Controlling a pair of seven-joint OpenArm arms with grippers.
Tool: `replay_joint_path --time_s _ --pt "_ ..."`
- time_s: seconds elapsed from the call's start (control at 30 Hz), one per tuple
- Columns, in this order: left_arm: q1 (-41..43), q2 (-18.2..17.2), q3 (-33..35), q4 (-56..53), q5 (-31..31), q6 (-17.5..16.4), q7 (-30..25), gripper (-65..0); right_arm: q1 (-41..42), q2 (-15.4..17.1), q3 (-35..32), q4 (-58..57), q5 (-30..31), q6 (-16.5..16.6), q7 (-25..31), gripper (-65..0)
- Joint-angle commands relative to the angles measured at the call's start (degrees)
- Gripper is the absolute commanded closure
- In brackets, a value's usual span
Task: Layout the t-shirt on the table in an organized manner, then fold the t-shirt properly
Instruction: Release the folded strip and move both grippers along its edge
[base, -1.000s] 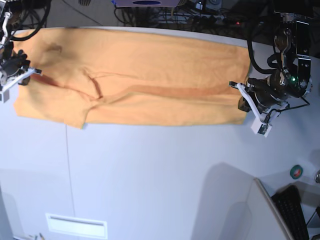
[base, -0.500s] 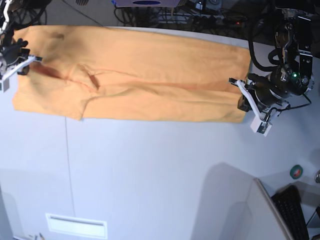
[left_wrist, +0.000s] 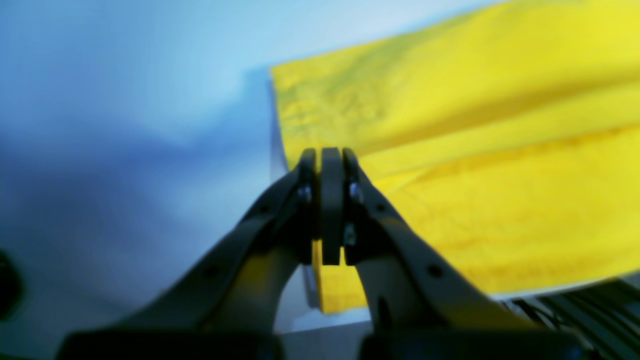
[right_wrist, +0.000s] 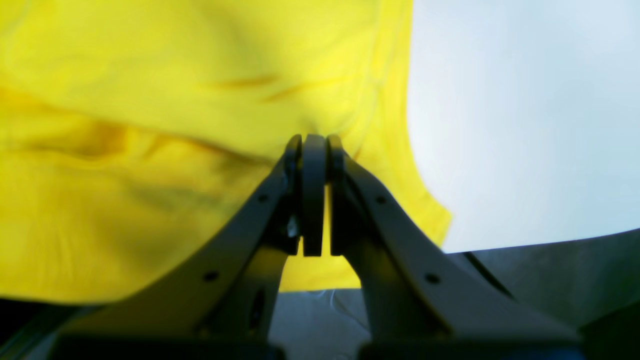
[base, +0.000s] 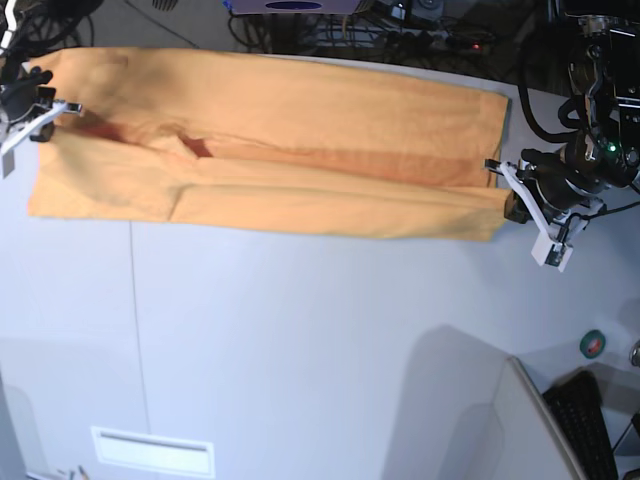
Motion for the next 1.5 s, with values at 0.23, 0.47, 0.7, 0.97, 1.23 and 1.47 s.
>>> replay_joint_path --time_s 0.23,0.47,0.7,0.97,1.23,1.47 --pt "-0.5 -0.8 0.0 1.0 -0.1 0.3 -0.8 0.0 0.5 1.0 0.8 7.0 -0.1 0.0 -5.2 0.0" --pt "0.0 -0.8 -0.4 0.8 0.2 0.3 -0.8 0.0 -1.6 0.9 0.9 6.9 -0.1 0.0 -5.3 0.0" --pt "0.4 -0.8 0.2 0.8 0.2 0.3 -0.8 0.0 -1.9 0.9 0.8 4.0 -0.2 0.0 -5.3 0.0" --pt "3.5 -0.8 0.0 0.8 0.3 0.3 -0.8 0.0 -1.5 0.4 0.8 -2.8 0.0 0.1 -3.5 0.0" --pt "5.0 -0.7 0.2 -0.8 0.4 0.3 -0.8 0.0 -1.3 0.1 0.8 -2.9 0.0 0.1 -3.3 0.0" --pt "6.6 -0.7 0.1 -0.7 0.4 0.3 -0.8 0.0 -1.2 0.1 0.8 -3.0 -0.2 0.0 -3.3 0.0"
